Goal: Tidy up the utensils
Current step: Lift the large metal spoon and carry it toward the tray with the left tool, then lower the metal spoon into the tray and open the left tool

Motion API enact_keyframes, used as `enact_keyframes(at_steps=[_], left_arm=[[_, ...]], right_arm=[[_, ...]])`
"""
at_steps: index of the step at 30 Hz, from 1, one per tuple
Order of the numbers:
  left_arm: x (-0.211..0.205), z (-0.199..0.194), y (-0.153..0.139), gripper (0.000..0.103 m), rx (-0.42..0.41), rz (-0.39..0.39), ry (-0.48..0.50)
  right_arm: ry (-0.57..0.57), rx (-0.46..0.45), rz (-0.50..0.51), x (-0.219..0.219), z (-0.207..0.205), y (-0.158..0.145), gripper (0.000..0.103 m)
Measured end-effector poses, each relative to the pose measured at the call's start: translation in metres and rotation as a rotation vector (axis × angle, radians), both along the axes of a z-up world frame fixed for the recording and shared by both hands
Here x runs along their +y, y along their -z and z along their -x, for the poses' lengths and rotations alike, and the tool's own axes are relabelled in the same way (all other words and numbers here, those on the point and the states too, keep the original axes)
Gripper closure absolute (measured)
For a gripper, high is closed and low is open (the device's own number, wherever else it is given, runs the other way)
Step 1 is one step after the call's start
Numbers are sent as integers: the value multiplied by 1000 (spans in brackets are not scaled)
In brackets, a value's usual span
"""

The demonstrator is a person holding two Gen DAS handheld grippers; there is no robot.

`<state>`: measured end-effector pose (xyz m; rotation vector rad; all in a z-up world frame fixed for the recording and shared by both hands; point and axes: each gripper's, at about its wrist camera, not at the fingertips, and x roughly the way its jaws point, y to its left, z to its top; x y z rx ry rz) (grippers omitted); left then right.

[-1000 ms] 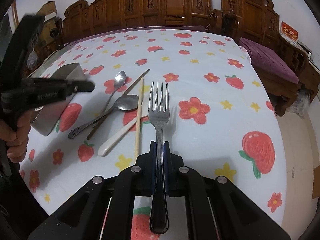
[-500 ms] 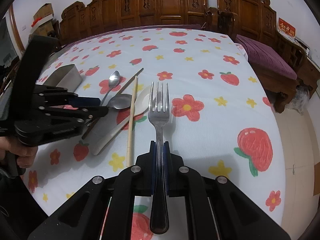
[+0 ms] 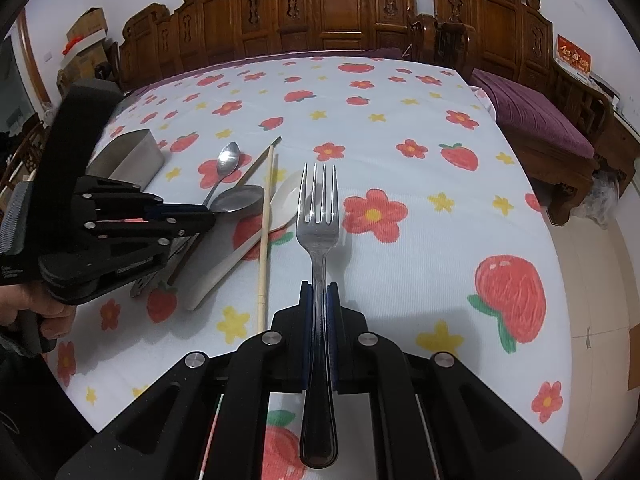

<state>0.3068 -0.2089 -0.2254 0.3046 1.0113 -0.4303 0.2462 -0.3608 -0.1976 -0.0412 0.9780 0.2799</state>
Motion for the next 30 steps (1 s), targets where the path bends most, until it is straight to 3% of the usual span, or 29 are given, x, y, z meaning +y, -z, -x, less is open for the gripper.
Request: enact_keyframes(at_steps=[19, 30], left_arm=[[46, 24, -64, 98, -118, 136, -70], [93, 37, -97, 98, -177, 163, -121]], right_arm=[[-54, -61, 0, 42, 11, -30, 94], [-106, -104, -14, 84, 13, -52, 94]])
